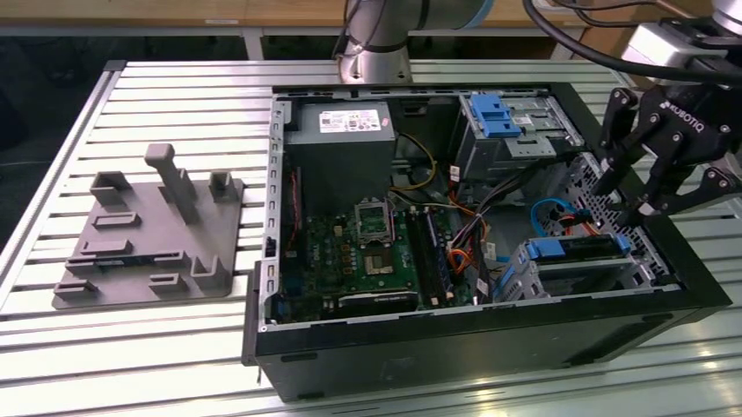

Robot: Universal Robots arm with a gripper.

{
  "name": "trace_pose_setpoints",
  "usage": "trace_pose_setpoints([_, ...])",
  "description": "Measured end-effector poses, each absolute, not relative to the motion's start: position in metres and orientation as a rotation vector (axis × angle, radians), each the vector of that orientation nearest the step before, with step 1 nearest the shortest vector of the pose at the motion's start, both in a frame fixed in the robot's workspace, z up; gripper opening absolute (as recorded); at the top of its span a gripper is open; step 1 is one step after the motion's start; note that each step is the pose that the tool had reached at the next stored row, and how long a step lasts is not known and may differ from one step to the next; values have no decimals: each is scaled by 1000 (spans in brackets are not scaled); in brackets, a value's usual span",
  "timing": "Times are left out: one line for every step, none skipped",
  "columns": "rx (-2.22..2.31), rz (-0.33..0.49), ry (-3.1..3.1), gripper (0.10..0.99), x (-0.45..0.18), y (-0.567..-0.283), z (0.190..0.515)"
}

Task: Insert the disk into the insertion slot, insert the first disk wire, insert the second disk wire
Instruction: 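Insert the second disk wire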

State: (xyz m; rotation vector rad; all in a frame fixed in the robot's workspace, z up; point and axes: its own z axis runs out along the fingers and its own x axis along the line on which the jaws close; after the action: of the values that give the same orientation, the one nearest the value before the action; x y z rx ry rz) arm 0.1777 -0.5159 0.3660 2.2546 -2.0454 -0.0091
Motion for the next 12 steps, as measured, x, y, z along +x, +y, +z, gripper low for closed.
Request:
trace_pose_setpoints([2253, -1, -2042, 475, 177, -515, 366])
trace_pose_setpoints([2251, 7, -2038, 475, 176, -514, 365])
trace_pose_setpoints([2249, 13, -2035, 475, 175, -513, 365])
trace_pose_setpoints([2248, 17, -2033, 475, 173, -512, 364])
trace_pose_setpoints([2248, 20, -2032, 475, 171, -512, 364])
trace_pose_setpoints([2249, 22, -2031, 475, 170, -511, 363])
trace_pose_setpoints([2251, 24, -2030, 475, 169, -511, 363])
trace_pose_setpoints([2254, 26, -2028, 475, 168, -511, 362])
trace_pose_setpoints([2257, 28, -2025, 475, 167, -511, 361])
trace_pose_setpoints([2260, 29, -2022, 475, 167, -511, 361])
trace_pose_setpoints([2261, 31, -2019, 475, 166, -511, 361])
trace_pose_setpoints([2262, 32, -2017, 475, 164, -511, 360])
